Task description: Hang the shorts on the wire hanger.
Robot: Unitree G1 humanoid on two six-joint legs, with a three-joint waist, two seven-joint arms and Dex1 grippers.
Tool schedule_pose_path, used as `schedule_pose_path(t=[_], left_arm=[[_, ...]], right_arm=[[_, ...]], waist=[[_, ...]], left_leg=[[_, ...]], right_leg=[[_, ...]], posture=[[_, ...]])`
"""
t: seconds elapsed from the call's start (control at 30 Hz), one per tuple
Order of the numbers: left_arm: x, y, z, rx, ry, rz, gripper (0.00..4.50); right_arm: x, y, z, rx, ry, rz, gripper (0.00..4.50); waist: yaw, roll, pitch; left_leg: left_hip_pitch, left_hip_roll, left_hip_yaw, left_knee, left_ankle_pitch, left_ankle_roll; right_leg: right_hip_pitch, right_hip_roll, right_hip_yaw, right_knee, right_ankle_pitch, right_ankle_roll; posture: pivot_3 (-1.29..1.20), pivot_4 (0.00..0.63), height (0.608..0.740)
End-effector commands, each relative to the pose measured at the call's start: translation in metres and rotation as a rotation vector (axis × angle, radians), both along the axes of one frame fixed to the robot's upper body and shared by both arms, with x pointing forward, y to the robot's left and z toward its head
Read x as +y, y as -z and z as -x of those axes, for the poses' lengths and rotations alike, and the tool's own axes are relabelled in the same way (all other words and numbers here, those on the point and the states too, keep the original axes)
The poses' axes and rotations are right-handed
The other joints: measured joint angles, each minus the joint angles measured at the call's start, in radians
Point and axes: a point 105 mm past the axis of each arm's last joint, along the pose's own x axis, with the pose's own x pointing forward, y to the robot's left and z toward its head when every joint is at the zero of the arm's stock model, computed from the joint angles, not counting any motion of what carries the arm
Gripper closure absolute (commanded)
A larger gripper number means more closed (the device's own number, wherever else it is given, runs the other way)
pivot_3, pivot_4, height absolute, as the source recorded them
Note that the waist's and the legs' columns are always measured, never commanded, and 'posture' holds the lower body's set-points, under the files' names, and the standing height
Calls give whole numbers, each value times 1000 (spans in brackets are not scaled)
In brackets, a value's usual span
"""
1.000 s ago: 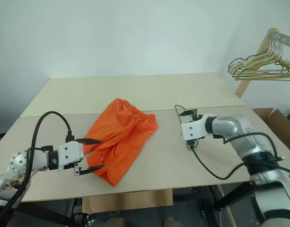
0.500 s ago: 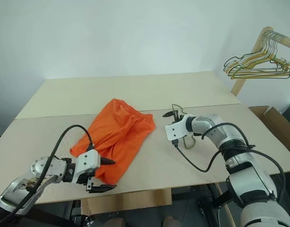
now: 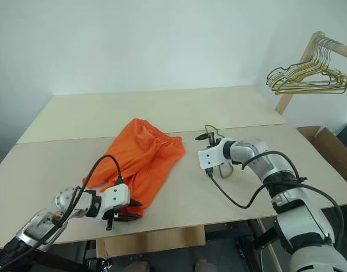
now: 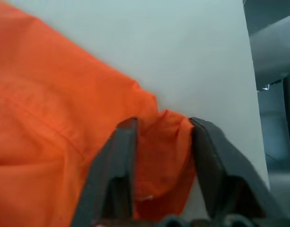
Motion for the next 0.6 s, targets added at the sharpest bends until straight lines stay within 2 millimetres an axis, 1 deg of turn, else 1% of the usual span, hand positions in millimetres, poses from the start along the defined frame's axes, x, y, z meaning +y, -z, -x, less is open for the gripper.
schedule_pose_path(t=[0.03,0.07,0.1,0.17,0.27,0.33,0.37,0.43,0.57,0.6], left_arm=[[6,2,-1,-24,13,-35,4092],[8,1,-1,-25,9,-32,4414],[9,-1,0,-27,9,-27,4477],[14,-4,-1,-46,0,-38,4477],[27,-14,4,-91,22,-58,4477],[35,-23,13,-79,41,-58,4477],[43,-29,18,-90,50,-69,4477],[50,-35,24,-111,58,-86,4477],[58,-47,30,-173,51,-82,4477],[59,-49,31,-185,45,-77,4477]], right_arm=[[-2,-21,-2,-51,9,-41,0],[-2,-22,-2,-50,12,-42,0],[-3,-22,-2,-49,14,-44,0],[-3,-22,-3,-52,19,-50,0],[-3,-19,-6,-81,19,-29,0],[-1,-15,-8,-92,15,-10,0],[2,-10,-10,-100,8,15,0],[4,-3,-13,-109,-3,46,0],[24,9,-14,-128,-68,56,0],[32,11,-12,-135,-102,54,0]], waist=[[-4,0,0],[-7,0,0],[-10,0,0],[-13,0,0],[-22,0,0],[-25,0,0],[-25,0,0],[-28,0,0],[-21,0,0],[-18,0,0]], left_leg=[[0,0,0,0,0,0],[0,0,0,0,0,0],[1,0,0,0,0,0],[1,0,0,0,0,0],[1,0,0,-1,0,0],[2,0,0,-2,0,0],[2,1,0,-2,0,0],[2,1,1,-2,0,0],[3,1,1,-2,0,0],[3,1,1,-2,0,0]], right_leg=[[0,0,0,0,0,0],[0,0,0,0,0,0],[0,0,0,0,0,0],[1,0,0,0,0,0],[0,0,1,0,0,0],[0,0,1,1,0,-1],[0,0,1,1,0,-1],[-1,0,2,1,-1,-1],[0,-1,2,1,-1,-1],[0,-1,2,1,-1,-1]], posture=[[46,0,740],[50,0,740],[51,0,740],[54,0,740],[65,0,740],[74,0,740],[81,0,740],[102,0,740],[126,0,740],[135,0,740]])
